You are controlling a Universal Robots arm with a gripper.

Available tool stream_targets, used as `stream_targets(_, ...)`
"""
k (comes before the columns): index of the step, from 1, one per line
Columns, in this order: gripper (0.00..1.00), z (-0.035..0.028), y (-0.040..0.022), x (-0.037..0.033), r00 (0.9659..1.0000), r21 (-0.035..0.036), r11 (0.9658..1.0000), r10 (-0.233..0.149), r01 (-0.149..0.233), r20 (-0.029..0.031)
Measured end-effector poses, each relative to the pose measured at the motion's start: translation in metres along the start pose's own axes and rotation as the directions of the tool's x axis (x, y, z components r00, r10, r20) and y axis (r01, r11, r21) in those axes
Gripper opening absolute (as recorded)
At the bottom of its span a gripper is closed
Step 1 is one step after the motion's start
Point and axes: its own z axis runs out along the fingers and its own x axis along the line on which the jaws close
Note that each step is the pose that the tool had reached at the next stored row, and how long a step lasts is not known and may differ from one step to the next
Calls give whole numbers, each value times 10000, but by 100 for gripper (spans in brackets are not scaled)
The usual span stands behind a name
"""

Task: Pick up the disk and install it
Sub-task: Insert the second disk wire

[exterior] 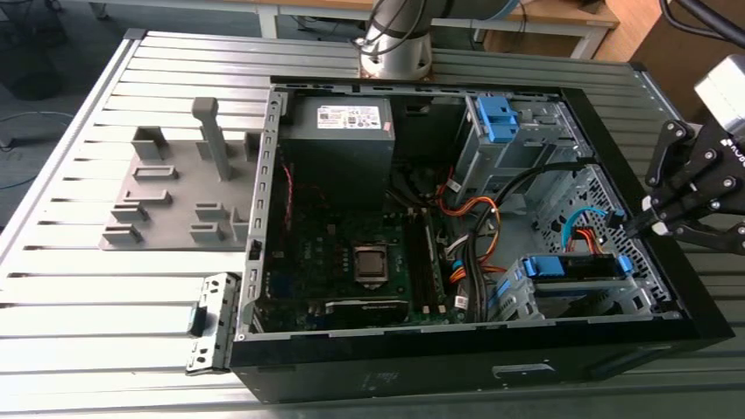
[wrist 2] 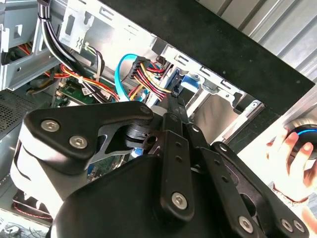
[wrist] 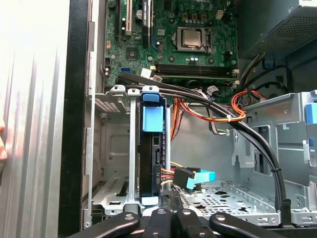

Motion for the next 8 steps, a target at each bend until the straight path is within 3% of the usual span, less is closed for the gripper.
stream_targets(5,11,-1,0,0,10000,0,10000,0,0,0)
stream_targets(8,17,-1,0,0,10000,0,10000,0,0,0)
